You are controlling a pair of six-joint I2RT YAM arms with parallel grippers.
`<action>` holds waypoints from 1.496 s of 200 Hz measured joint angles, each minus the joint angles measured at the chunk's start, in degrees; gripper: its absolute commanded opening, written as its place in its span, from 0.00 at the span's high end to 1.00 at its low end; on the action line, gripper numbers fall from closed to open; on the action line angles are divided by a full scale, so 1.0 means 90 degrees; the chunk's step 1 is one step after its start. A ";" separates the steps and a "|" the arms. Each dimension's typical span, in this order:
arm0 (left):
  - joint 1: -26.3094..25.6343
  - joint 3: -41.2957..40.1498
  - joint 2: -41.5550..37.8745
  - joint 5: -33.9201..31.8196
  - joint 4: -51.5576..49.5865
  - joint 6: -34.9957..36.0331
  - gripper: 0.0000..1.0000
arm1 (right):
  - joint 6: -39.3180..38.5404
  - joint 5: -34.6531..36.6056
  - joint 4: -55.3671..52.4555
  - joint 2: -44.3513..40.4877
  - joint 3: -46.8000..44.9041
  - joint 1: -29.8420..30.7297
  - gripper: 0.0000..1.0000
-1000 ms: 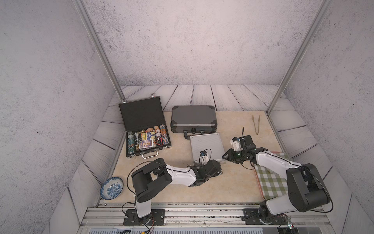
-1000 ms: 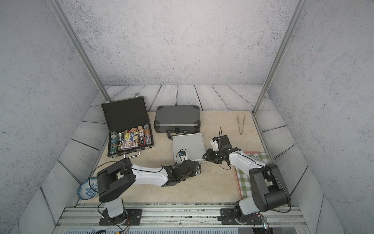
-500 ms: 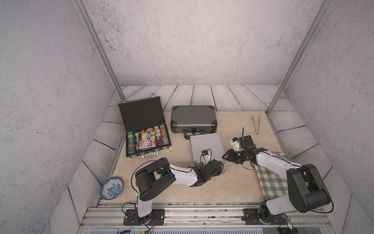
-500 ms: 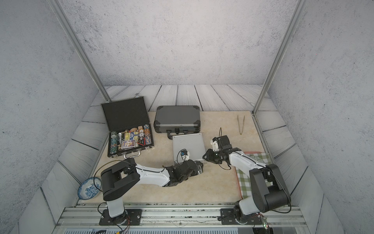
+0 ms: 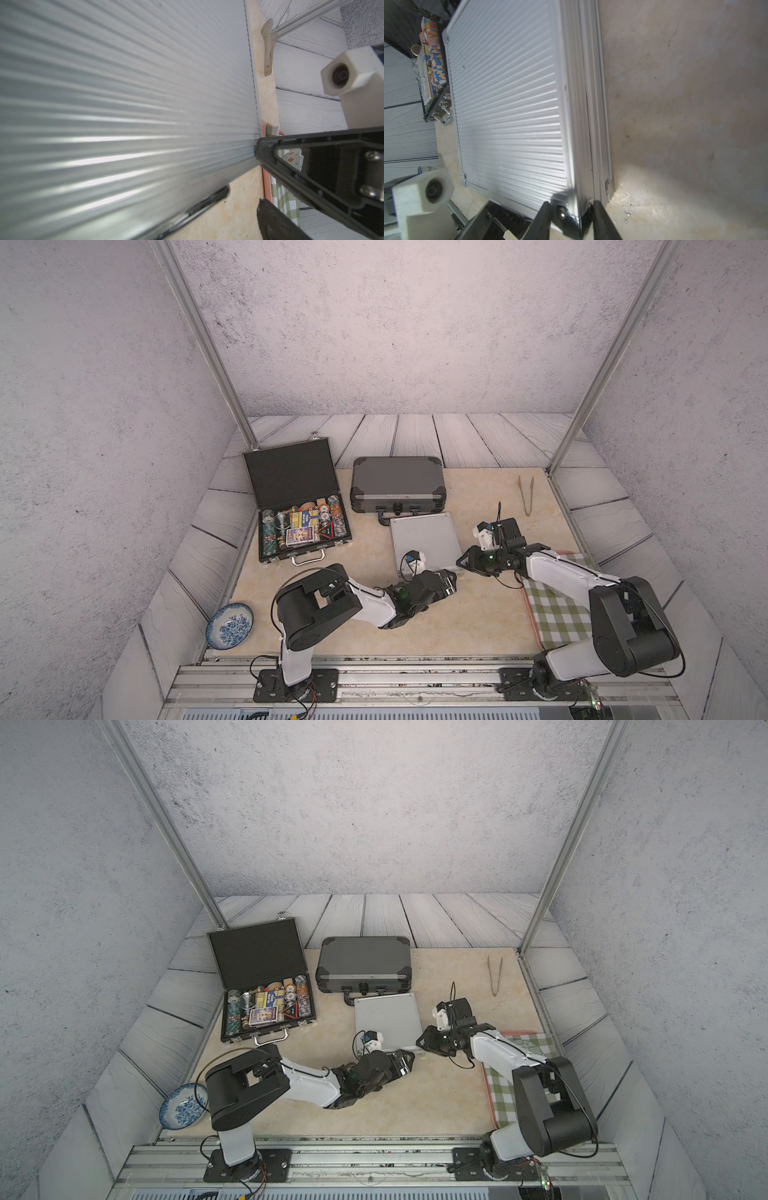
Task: Close the poker set cases
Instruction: Fasten the fastener on the poker set case.
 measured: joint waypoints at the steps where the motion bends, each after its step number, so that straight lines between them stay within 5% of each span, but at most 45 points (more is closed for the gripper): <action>1: 0.0000 -0.0002 0.0000 0.0005 0.0010 -0.0005 0.12 | 0.0000 0.0000 0.0000 0.0000 0.0000 0.0000 0.65; 83: 0.0029 -0.0250 0.0019 0.0061 0.0738 -0.0109 0.14 | 0.0000 -0.0002 0.0000 0.0000 0.0000 0.0000 0.65; 299: 0.0015 -0.0469 -0.0668 -0.0109 0.0529 0.0192 0.15 | 0.0041 -0.0056 0.0126 -0.0022 -0.0080 0.0000 0.65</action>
